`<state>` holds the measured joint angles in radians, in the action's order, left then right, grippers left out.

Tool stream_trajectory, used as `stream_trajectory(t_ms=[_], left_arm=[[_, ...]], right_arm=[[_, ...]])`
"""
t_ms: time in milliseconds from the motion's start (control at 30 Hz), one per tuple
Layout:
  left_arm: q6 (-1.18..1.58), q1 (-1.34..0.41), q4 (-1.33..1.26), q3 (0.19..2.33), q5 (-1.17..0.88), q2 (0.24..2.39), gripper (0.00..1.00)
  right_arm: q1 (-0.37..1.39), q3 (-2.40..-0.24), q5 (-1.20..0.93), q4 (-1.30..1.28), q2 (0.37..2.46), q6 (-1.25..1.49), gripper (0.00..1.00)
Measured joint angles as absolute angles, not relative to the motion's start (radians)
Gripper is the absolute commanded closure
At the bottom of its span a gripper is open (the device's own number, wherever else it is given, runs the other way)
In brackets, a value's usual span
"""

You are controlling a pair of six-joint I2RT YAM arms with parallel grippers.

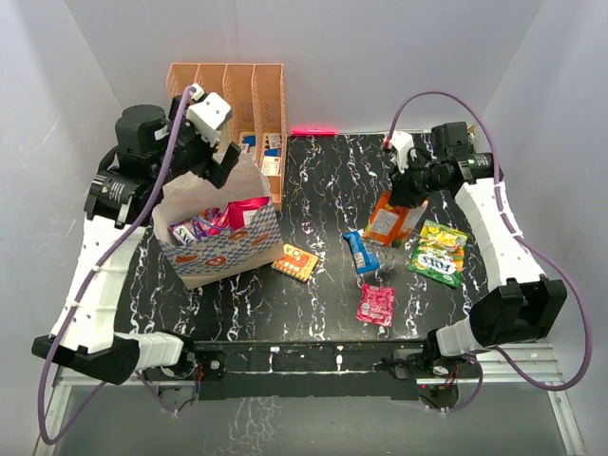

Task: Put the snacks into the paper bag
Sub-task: Pick up the snack from the center of the board, then place the snack in the paper bag.

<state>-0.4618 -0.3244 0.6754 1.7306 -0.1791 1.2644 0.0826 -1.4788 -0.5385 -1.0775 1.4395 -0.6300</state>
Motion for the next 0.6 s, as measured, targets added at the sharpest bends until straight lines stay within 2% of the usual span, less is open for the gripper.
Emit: stream_trajectory(t_ms=[333, 600], left_arm=[[-0.207, -0.348, 0.575, 1.761, -0.566, 1.364, 0.1], [-0.093, -0.483, 0.5, 1.763, -0.665, 1.494, 0.1]], right_arm=[[0.137, -1.617, -0.642, -0.933, 1.41, -0.431, 0.92], [0.18, -1.632, -0.709, -0.758, 1.382, -0.258, 0.92]])
